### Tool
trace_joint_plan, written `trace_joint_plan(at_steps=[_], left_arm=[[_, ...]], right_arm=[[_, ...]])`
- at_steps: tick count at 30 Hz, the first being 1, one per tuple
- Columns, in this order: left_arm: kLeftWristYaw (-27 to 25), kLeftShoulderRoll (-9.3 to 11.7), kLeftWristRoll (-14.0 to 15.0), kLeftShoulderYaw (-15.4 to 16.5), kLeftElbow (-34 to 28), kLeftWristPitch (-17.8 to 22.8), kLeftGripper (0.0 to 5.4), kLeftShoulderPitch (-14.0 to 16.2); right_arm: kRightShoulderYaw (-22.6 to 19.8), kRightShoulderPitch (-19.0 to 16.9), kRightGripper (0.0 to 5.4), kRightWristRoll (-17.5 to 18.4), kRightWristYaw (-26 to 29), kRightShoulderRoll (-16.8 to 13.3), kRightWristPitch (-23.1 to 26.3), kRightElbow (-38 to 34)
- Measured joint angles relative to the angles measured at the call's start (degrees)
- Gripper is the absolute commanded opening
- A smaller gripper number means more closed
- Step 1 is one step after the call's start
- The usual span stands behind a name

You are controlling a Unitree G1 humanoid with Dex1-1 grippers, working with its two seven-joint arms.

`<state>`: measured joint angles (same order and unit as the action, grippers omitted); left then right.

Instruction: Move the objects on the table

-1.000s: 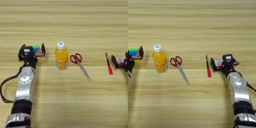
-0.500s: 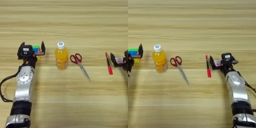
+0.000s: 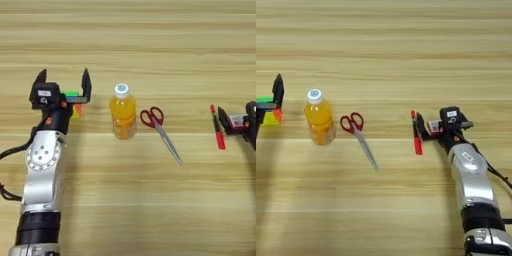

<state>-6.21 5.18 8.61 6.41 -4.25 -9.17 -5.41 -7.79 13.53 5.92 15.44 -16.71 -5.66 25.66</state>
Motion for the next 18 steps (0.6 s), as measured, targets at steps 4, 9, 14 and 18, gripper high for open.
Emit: trace_joint_plan(at_steps=[4, 9, 14, 18], left_arm=[[-0.69, -0.11, 0.34, -1.32, -2.93, 1.22, 5.4, 0.7], [-1.69, -0.12, 1.1, -2.94, -5.97, 4.49, 5.4, 2.28], [-4.6, 0.17, 1.76, -6.23, -8.4, 7.63, 5.4, 3.23], [-6.58, 0.39, 1.72, -8.38, -9.01, 8.81, 5.4, 4.28]], right_arm=[[0.2, 0.0, 5.36, 0.0, 0.01, 0.04, 0.0, 0.0], [0.47, 0.0, 5.36, 0.0, 0.01, 0.06, -0.01, 0.0], [0.57, 0.0, 5.36, -0.01, 0.0, 0.11, -0.01, 0.0], [0.58, 0.0, 5.36, -0.01, -0.01, 0.21, -0.01, 0.0]])
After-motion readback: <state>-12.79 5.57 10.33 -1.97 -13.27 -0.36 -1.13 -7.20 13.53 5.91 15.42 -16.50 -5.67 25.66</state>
